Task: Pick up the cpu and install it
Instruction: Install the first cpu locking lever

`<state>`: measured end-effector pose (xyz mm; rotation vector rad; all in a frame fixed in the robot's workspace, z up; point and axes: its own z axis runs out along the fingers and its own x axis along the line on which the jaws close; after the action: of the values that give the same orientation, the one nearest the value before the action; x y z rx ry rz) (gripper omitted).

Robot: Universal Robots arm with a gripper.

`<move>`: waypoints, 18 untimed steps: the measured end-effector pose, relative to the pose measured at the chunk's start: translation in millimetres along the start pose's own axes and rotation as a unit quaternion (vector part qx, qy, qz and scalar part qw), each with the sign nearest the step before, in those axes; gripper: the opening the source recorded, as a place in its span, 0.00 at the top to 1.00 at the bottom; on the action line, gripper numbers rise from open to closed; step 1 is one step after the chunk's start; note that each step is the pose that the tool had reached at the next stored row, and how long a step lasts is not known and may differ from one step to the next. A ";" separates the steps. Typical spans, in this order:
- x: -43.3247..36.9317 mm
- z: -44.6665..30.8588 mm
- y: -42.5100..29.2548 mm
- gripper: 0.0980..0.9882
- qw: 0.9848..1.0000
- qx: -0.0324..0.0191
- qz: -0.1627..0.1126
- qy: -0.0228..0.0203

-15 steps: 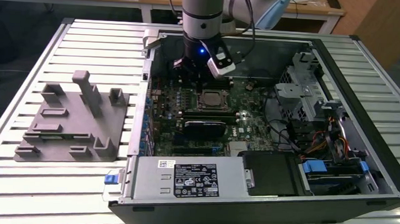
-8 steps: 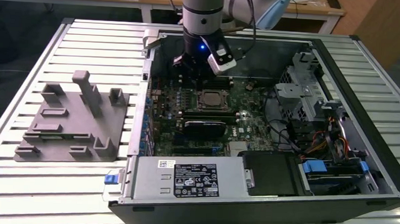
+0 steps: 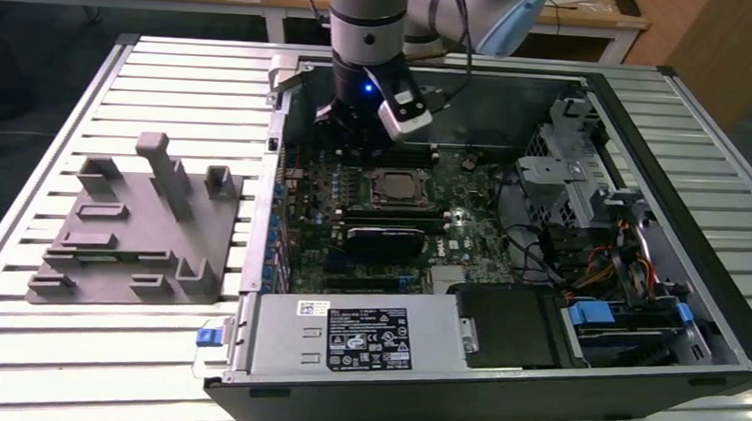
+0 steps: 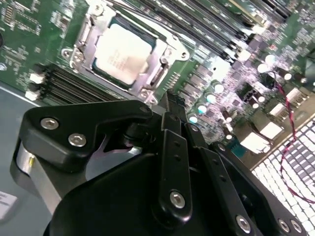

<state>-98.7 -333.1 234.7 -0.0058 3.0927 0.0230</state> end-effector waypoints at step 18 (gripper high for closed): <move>11.3 -0.5 0.0 0.99 0.998 -0.066 0.003 -0.001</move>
<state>-110.0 -333.1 234.6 -0.0006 3.0834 0.2279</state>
